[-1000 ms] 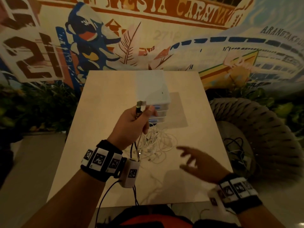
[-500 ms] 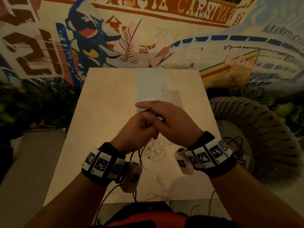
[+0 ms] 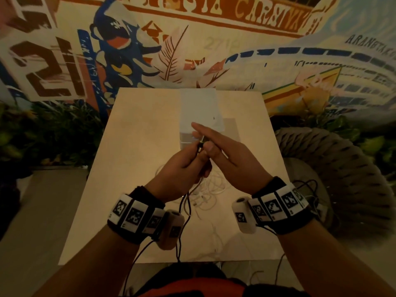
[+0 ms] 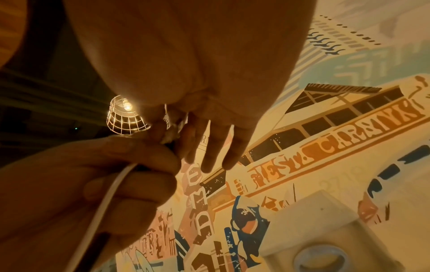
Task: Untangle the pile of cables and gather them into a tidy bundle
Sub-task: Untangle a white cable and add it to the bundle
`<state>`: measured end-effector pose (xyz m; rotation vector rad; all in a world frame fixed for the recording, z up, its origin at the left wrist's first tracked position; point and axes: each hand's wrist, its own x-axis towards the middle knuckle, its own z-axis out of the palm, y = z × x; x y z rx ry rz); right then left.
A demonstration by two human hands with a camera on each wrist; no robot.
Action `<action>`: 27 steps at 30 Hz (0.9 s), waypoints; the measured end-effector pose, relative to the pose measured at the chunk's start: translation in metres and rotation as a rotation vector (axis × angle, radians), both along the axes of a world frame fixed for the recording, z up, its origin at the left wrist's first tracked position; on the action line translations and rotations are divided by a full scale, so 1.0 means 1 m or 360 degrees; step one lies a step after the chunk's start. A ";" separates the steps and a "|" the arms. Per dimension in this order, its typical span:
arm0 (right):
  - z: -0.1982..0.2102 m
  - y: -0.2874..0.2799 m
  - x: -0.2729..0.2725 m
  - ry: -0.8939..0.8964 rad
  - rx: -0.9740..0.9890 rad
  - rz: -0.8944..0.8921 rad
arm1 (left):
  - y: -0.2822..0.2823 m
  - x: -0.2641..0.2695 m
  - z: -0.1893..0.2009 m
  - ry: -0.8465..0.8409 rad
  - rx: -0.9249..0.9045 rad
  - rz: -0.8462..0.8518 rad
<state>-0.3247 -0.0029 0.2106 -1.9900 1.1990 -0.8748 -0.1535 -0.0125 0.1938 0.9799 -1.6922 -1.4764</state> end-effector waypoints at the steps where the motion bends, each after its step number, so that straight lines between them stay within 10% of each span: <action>1: -0.002 0.001 0.001 -0.0040 -0.0016 -0.0002 | 0.000 -0.001 -0.001 0.0029 0.0042 0.0009; 10: -0.011 0.002 -0.001 0.0132 -0.0176 0.0020 | 0.007 0.000 0.003 0.0230 0.0343 0.0041; 17: -0.021 0.009 0.019 -0.0305 0.0419 0.0254 | -0.007 0.006 0.016 0.0338 0.0210 0.0188; 27: -0.042 0.011 0.036 -0.0512 0.0641 0.0056 | -0.005 0.009 0.012 -0.0157 -0.0371 0.0438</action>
